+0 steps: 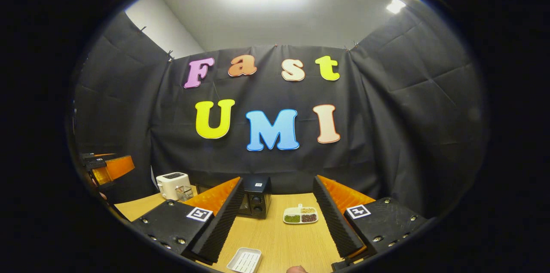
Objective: Open the electric oven with the left hand, put the food in, and close the electric oven.
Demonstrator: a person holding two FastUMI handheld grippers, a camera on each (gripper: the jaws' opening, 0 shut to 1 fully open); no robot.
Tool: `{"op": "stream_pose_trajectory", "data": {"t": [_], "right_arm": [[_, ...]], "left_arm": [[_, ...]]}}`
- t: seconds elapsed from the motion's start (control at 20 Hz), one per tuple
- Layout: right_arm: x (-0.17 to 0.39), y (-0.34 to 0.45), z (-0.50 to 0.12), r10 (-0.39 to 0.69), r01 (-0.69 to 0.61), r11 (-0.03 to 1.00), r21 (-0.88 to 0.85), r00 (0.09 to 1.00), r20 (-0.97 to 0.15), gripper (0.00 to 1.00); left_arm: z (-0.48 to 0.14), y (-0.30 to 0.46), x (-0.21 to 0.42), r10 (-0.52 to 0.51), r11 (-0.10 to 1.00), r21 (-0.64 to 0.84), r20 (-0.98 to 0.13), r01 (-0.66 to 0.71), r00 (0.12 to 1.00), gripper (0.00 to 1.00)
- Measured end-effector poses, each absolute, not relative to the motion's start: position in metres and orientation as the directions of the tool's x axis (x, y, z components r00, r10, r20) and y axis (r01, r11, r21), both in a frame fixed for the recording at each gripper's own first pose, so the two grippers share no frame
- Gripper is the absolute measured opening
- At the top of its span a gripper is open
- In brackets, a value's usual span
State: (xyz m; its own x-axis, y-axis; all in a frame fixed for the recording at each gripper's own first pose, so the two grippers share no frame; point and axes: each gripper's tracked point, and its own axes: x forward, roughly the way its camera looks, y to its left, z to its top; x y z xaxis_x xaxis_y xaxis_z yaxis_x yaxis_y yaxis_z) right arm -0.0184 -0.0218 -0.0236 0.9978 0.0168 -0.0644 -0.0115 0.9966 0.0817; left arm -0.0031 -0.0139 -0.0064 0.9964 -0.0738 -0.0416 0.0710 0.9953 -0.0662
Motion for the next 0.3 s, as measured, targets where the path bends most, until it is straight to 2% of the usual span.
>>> {"op": "stream_pose_trajectory", "data": {"t": [0.05,0.3], "right_arm": [[-0.018,-0.018,-0.023,0.019,-0.014,0.997,0.076,0.998,-0.064,0.97],[-0.01,-0.011,-0.015,0.015,-0.012,0.998,0.06,0.999,-0.049,0.98]], "left_arm": [[-0.008,-0.009,-0.004,-0.066,0.996,-0.061,-0.043,0.063,0.997,0.98],[-0.006,0.002,-0.001,-0.045,0.998,-0.053,-0.032,0.043,0.998,0.98]]}}
